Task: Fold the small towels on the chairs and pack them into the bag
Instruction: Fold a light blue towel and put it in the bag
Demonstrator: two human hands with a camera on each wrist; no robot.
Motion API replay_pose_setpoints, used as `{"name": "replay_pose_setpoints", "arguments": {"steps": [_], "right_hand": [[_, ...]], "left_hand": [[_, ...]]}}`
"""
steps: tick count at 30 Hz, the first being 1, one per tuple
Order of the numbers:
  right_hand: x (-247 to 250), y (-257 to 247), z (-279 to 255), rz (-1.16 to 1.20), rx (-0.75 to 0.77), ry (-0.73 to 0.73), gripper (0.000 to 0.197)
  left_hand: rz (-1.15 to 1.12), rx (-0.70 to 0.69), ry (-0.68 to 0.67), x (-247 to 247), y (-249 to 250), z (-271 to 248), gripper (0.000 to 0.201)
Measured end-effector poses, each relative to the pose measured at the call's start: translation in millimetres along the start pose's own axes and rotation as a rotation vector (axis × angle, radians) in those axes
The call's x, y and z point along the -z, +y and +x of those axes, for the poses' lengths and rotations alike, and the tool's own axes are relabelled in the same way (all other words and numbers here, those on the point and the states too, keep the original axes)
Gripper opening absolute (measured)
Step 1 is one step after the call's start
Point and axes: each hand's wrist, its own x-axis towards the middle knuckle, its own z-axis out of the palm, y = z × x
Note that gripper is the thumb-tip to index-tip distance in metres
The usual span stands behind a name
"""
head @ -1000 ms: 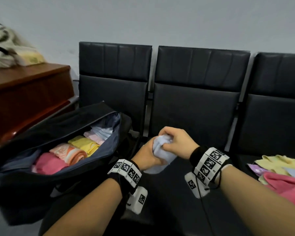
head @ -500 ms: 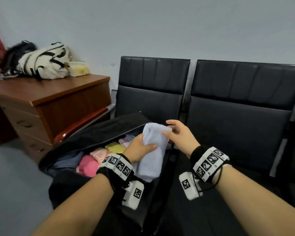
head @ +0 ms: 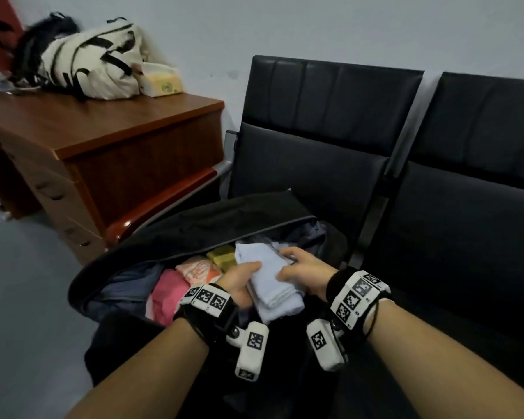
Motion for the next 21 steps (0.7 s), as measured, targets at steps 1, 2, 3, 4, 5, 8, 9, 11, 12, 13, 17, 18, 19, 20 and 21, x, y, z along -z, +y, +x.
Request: {"name": "replay_pose_setpoints", "arguments": {"steps": [1, 2, 3, 4, 5, 8, 9, 11, 12, 13, 17, 18, 19, 20, 21], "right_hand": [[-3.4, 0.9, 11.3, -0.024, -0.020, 0.001, 0.063], [-6.7, 1.2, 22.0, -0.042, -0.034, 0.010, 0.067], [-9.4, 1.4, 32.4, -0.036, -0.048, 0.028, 0.068], [-11.9, 1.9, 43.3, -0.010, -0.063, 0.051, 0.068], [-14.5, 3.2, 53.8, 0.025, -0.080, 0.075, 0.066], [-20.1, 4.4, 73.0, 0.113, -0.091, 0.158, 0.056], [-21.5, 6.0, 80.5, 0.144, -0.096, 0.183, 0.052], [-22.5, 7.8, 88.5, 0.217, -0.117, 0.179, 0.045], [-22.3, 7.6, 90.3, 0.243, -0.142, 0.153, 0.041], [-21.4, 8.1, 92.6, 0.250, -0.174, 0.127, 0.037], [-17.3, 18.6, 108.1, 0.205, -0.156, 0.172, 0.040], [-17.0, 22.2, 111.4, 0.158, -0.131, 0.195, 0.042], [-17.3, 24.9, 113.1, 0.118, -0.115, 0.203, 0.043], [-17.9, 26.3, 113.3, 0.088, -0.104, 0.201, 0.045], [-18.0, 27.3, 113.5, 0.066, -0.099, 0.188, 0.046]], "left_hand": [[0.013, 0.037, 0.018, 2.8, 3.9, 7.8, 0.045], [0.028, 0.063, 0.040, 5.3, 8.1, 14.9, 0.045], [0.042, 0.076, 0.068, 7.8, 12.3, 22.5, 0.045], [0.044, 0.085, 0.092, 11.1, 15.8, 31.5, 0.046], [0.049, 0.097, 0.110, 14.6, 18.8, 41.5, 0.047], [0.043, 0.060, 0.103, 20.0, 24.4, 60.9, 0.046], [0.036, 0.017, 0.106, 20.7, 25.7, 70.1, 0.045], [0.008, -0.091, 0.116, 21.7, 26.4, 86.7, 0.039], [-0.002, -0.149, 0.140, 22.0, 26.3, 95.0, 0.032], [-0.006, -0.195, 0.172, 22.7, 26.3, 103.0, 0.027], [0.023, -0.254, 0.251, 22.5, 20.1, 128.7, 0.040], [0.059, -0.265, 0.274, 21.9, 17.5, 133.3, 0.042], [0.107, -0.272, 0.301, 21.2, 15.2, 136.3, 0.042], [0.164, -0.271, 0.323, 21.4, 13.7, 138.6, 0.042], [0.227, -0.262, 0.339, 21.8, 12.8, 139.8, 0.041]]}}
